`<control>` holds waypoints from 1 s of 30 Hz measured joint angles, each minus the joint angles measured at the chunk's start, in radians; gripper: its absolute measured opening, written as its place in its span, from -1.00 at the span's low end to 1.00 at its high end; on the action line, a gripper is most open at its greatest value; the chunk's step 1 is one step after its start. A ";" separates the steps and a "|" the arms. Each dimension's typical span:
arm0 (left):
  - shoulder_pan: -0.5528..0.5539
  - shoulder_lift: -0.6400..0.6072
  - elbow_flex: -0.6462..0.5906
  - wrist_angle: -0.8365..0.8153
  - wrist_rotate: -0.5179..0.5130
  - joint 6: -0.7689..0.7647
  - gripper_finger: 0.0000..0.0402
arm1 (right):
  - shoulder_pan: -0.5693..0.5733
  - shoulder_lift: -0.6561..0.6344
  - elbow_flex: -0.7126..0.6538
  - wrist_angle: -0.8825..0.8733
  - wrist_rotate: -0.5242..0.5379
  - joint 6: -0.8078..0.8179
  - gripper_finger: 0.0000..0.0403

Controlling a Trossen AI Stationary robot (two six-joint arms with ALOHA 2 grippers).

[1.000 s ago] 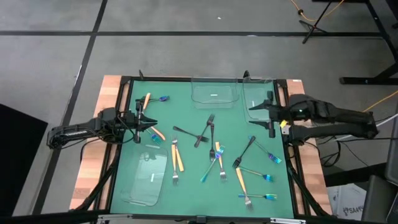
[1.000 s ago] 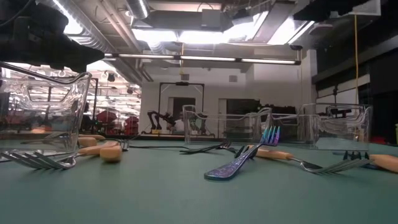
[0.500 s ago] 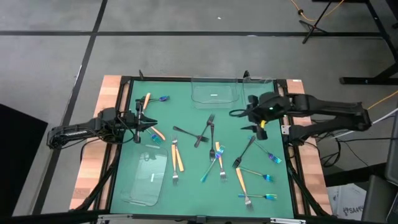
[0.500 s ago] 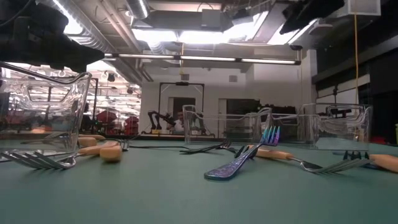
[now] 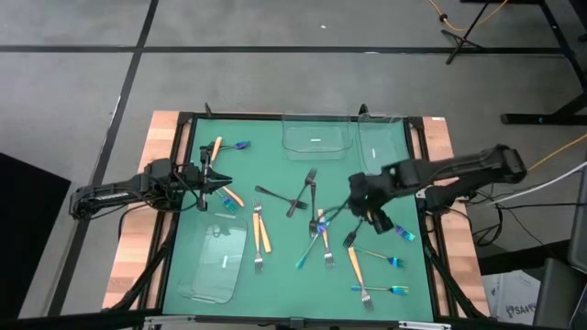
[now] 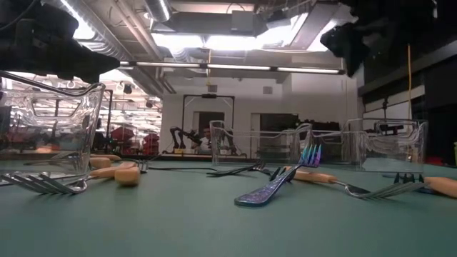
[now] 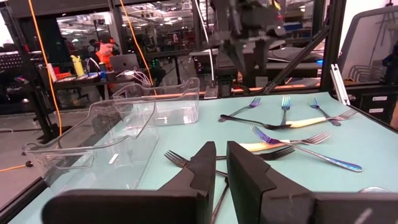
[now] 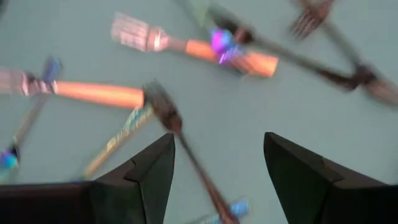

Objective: Sort silverware by color (type)
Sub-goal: Put the black fork into the top left transparent bin

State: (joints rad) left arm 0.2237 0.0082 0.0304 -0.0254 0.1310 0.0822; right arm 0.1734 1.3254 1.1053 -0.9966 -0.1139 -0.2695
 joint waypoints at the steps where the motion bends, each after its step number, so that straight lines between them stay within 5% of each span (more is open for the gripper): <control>1: 0.000 0.000 0.000 0.000 0.000 0.000 -0.84 | 0.018 0.016 0.000 -0.017 0.018 0.000 0.16; 20: 0.000 0.000 0.000 -0.001 0.000 0.000 -0.84 | 0.095 0.278 -0.067 -0.035 0.052 0.000 0.16; 30: 0.000 0.000 0.000 -0.001 0.000 0.000 -0.84 | 0.095 0.283 -0.179 0.161 0.062 -0.001 0.16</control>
State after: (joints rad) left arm 0.2241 0.0082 0.0307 -0.0261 0.1310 0.0822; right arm 0.2684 1.6079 0.9260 -0.8355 -0.0521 -0.2705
